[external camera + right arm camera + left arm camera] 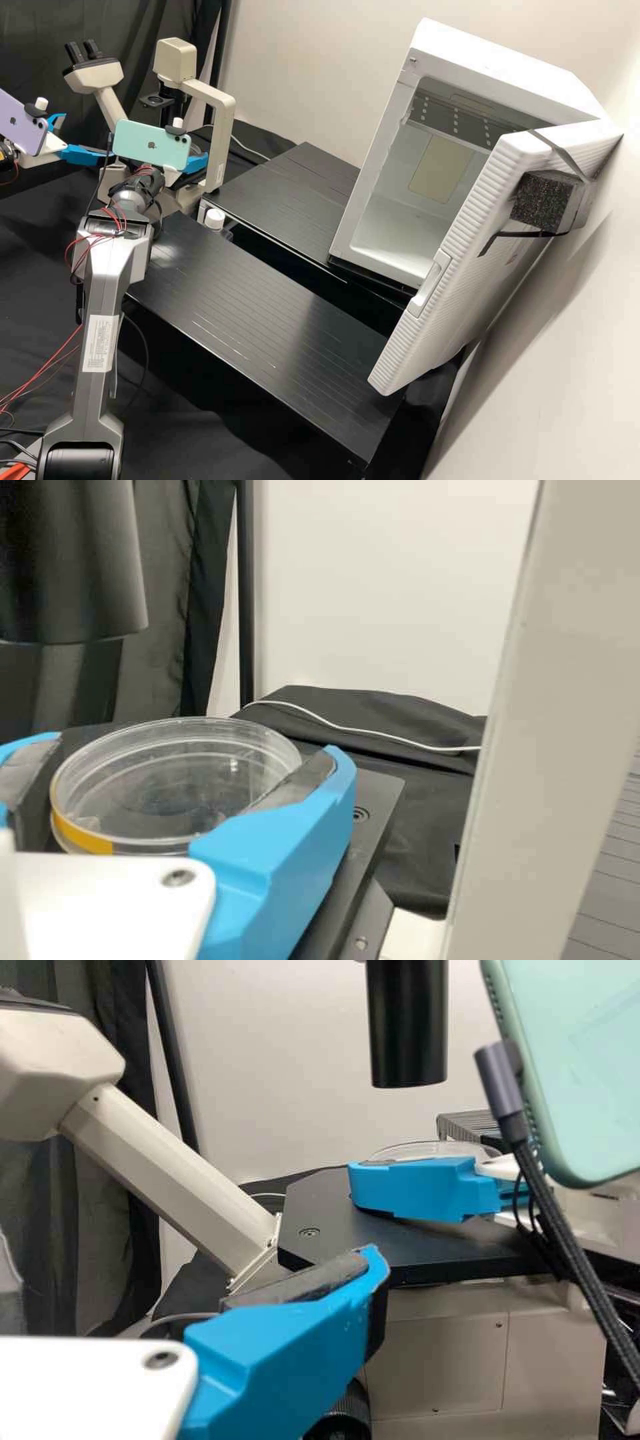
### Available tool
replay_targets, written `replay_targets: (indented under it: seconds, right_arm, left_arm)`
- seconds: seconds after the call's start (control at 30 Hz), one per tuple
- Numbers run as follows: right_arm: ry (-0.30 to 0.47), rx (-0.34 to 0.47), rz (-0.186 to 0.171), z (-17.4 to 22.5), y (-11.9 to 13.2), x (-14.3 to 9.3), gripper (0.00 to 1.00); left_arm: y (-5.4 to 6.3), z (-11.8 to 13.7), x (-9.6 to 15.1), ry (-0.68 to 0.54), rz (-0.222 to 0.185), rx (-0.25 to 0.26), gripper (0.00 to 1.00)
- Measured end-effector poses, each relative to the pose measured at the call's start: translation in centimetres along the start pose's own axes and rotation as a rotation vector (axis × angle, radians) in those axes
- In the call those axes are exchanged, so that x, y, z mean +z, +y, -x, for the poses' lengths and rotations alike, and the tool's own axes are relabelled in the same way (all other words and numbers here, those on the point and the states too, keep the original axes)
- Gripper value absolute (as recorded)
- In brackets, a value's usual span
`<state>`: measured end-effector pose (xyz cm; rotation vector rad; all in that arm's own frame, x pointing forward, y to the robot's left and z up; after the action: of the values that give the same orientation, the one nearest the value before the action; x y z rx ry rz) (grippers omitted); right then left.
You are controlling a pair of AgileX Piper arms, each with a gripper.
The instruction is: Move the petri dish to the bench.
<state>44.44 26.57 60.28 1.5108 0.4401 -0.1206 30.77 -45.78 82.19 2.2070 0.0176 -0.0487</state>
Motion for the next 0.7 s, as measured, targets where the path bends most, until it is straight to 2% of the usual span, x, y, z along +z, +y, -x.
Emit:
replay_targets:
  seconds: [0.4, 0.47, 0.7]
  right_arm:
    - [-0.007, -0.011, -0.004, 0.2, -0.5, 1.0, 0.0]
    - [0.006, -0.004, -0.018, 0.7, -0.1, 1.1, 0.0]
    - [0.037, 0.035, -0.105, 3.3, 1.6, 1.1, 0.0]
  left_arm:
    - [0.0, 0.0, 0.0, 0.0, 0.0, 0.0, 1.0]
    - [0.0, 0.0, 0.0, 0.0, 0.0, 0.0, 1.0]
    - [0.0, 0.0, 0.0, 0.0, 0.0, 0.0, 1.0]
